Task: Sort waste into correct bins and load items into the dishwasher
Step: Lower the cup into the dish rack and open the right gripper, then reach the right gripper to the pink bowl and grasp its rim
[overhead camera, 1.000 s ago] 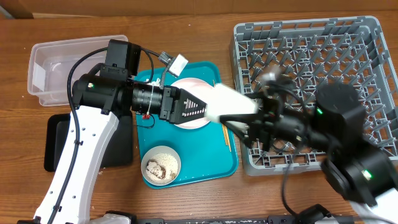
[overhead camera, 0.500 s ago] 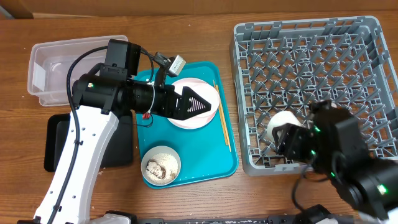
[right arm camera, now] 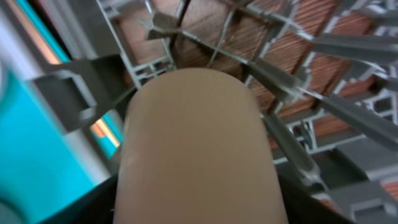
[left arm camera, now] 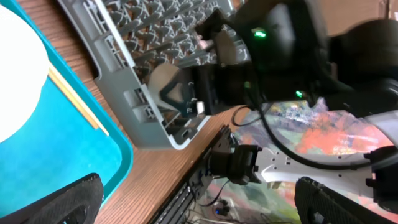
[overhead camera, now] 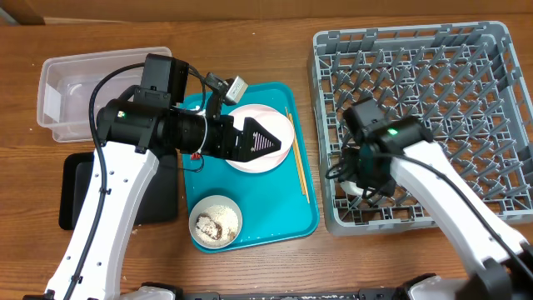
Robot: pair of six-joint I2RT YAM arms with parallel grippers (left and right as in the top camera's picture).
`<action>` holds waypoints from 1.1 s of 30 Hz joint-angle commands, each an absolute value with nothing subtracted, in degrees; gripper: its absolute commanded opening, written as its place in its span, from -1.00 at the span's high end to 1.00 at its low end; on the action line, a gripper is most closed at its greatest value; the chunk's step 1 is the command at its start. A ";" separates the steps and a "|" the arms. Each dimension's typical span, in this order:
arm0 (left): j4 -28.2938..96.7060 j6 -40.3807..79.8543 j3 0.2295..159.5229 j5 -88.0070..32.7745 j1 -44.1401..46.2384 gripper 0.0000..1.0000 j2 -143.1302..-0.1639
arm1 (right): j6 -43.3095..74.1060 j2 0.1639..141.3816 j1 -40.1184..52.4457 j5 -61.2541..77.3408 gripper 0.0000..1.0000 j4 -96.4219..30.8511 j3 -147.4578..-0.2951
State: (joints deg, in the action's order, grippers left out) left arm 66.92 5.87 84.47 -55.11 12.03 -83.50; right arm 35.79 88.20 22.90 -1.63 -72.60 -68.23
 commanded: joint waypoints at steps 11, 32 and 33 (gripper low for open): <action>67.00 6.02 85.60 -52.99 12.40 -1.00 -83.13 | 28.10 80.62 24.12 0.30 -0.98 -67.05 -76.09; 84.95 15.51 99.35 -14.90 -1.98 -0.71 -75.88 | 21.69 97.03 39.77 -6.22 -0.68 -47.31 -75.81; 85.12 16.53 99.48 -12.23 -1.96 -0.74 -74.37 | 20.60 98.30 39.77 -6.26 -0.67 -45.91 -75.81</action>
State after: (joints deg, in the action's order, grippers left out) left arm 84.27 12.25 96.82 -25.61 -1.74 -79.85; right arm 22.41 96.07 40.10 -2.22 -48.10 -75.72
